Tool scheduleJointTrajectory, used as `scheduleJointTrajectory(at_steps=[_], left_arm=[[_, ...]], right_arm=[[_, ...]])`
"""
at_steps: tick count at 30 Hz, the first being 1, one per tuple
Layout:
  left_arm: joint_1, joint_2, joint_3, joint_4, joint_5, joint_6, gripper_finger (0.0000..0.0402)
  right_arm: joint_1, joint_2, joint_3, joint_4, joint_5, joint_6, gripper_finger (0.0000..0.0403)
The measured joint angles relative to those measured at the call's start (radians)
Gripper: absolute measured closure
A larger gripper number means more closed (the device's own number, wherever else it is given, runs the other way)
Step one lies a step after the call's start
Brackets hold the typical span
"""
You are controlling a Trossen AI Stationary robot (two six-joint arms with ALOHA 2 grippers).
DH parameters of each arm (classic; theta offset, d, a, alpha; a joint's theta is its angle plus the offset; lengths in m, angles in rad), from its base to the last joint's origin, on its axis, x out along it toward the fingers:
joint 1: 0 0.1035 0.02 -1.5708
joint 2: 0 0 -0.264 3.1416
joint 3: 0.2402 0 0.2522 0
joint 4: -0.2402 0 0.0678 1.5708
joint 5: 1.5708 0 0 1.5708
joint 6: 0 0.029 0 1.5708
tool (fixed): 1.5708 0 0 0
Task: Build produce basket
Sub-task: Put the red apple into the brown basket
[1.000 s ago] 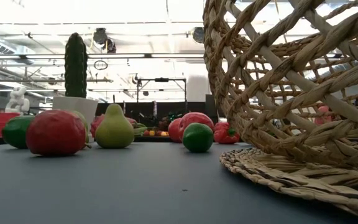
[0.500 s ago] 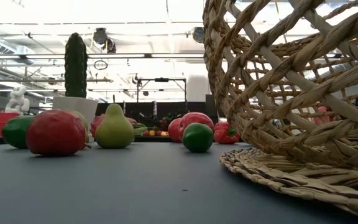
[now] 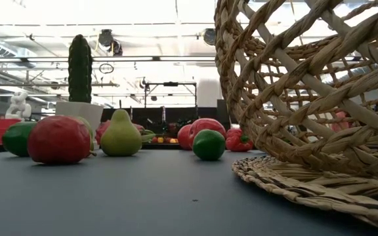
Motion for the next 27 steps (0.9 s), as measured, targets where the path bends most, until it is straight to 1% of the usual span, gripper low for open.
scheduleJointTrajectory(at_steps=[6, 8, 12, 20, 27], left_arm=[[-0.008, 0.000, 0.000, 0.000, 0.000, 0.025, 0.0023], [-0.009, 0.000, 0.000, 0.000, 0.000, 0.026, 0.0023], [-0.011, 0.000, 0.000, 0.001, -0.001, 0.040, 0.0023], [-0.013, 0.000, 0.000, 0.001, -0.001, 0.044, 0.0023], [-0.013, 0.000, 0.000, 0.001, -0.001, 0.051, 0.0023]], right_arm=[[0.001, 0.038, 0.000, -0.153, -0.031, -0.024, 0.0403], [0.001, 0.065, 0.000, -0.201, -0.049, -0.025, 0.0403], [0.002, 0.136, 0.000, -0.275, -0.050, -0.024, 0.0403], [0.002, 0.270, -0.001, -0.297, -0.050, -0.044, 0.0399], [0.001, 0.348, -0.006, -0.292, -0.050, -0.086, 0.0398]])
